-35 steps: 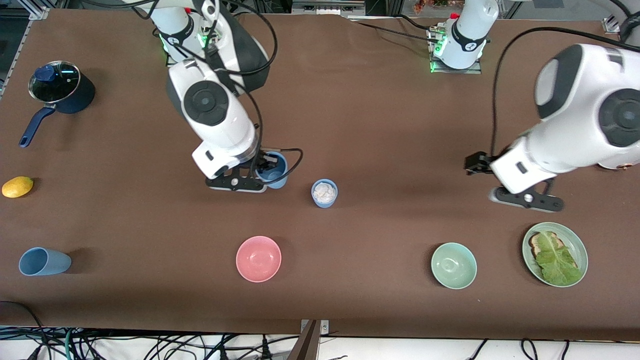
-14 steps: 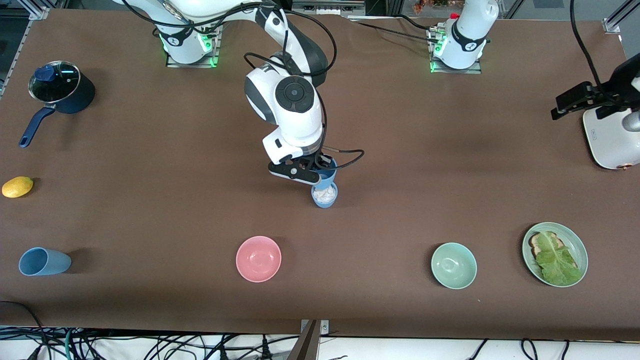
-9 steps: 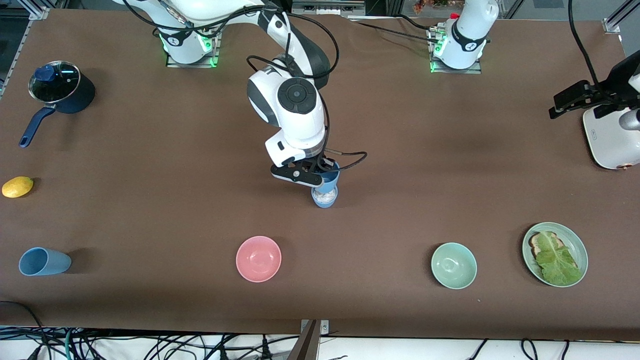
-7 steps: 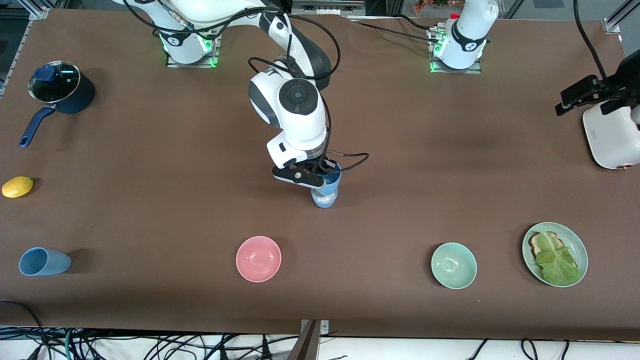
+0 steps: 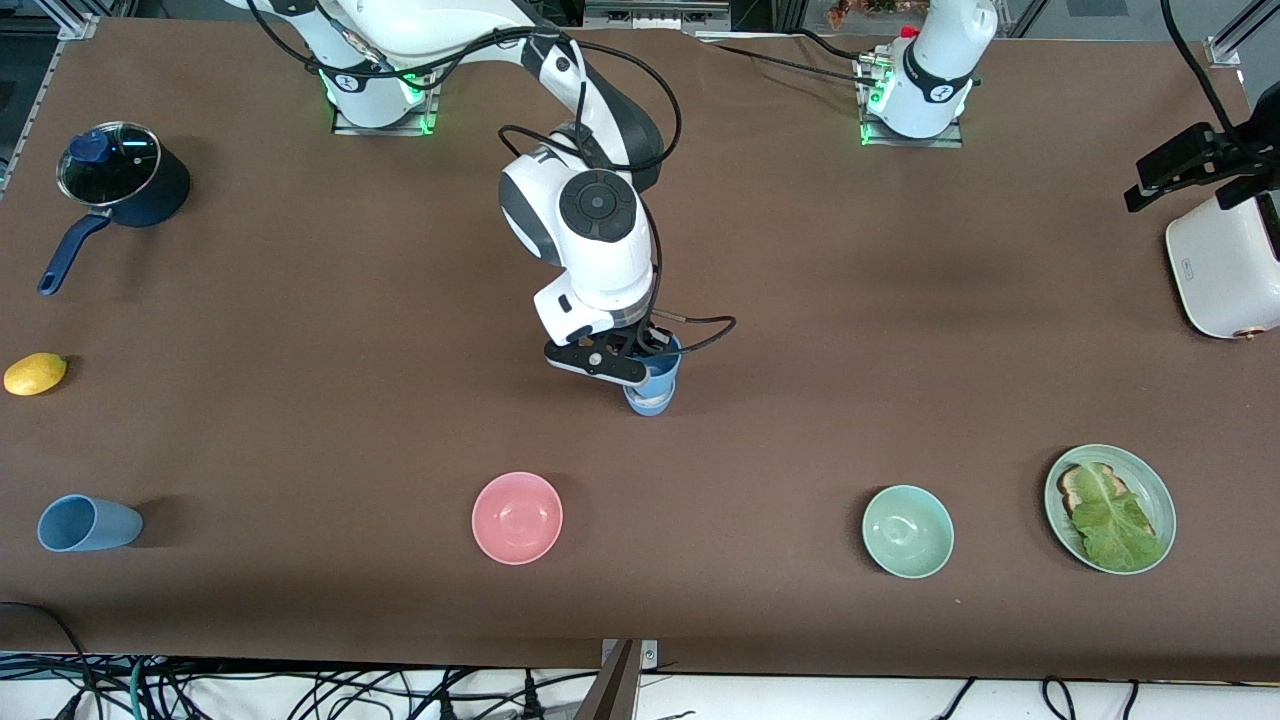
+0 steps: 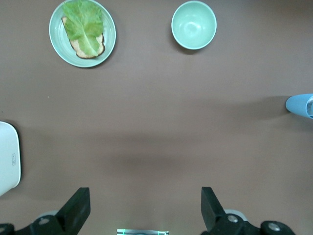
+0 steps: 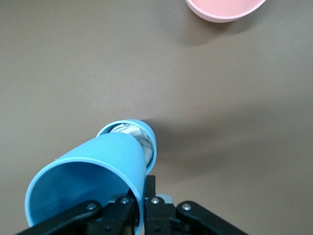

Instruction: Stack blue cups with both arms

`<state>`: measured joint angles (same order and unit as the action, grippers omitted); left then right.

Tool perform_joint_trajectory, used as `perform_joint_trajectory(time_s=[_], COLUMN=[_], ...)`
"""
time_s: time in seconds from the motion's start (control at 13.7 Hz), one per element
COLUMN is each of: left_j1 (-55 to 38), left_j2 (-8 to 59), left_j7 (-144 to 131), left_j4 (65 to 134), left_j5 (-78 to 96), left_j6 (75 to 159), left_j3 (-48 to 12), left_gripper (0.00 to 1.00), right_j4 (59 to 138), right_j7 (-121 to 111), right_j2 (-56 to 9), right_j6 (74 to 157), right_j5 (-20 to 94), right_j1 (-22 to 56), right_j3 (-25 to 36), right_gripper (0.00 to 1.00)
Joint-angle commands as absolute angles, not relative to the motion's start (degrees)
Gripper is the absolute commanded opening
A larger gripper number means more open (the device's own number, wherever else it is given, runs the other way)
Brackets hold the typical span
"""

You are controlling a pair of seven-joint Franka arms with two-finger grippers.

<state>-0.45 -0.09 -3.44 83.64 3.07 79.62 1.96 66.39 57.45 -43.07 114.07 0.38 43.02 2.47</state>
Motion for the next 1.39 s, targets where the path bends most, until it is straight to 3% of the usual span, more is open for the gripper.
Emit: perform_joint_trajectory(time_s=[0.0, 1.31], left_j1=[-0.35, -1.14], left_j2=[-1.41, -1.32], left_j7=[-4.13, -3.6], left_j4=[87.09, 88.16], left_j5=[4.13, 3.6], left_j6=[79.72, 74.89], left_j3=[1.76, 1.67], left_gripper=[1.0, 1.0], right_j4=[64.16, 65.3], right_j7=[57.83, 57.57], right_j2=[-44.21, -44.74], right_j6=[113.64, 115.22], right_j5=[-0.26, -1.23], right_j1=[43.15, 42.63], right_j3=[2.64, 2.55], right_gripper=[0.0, 0.0])
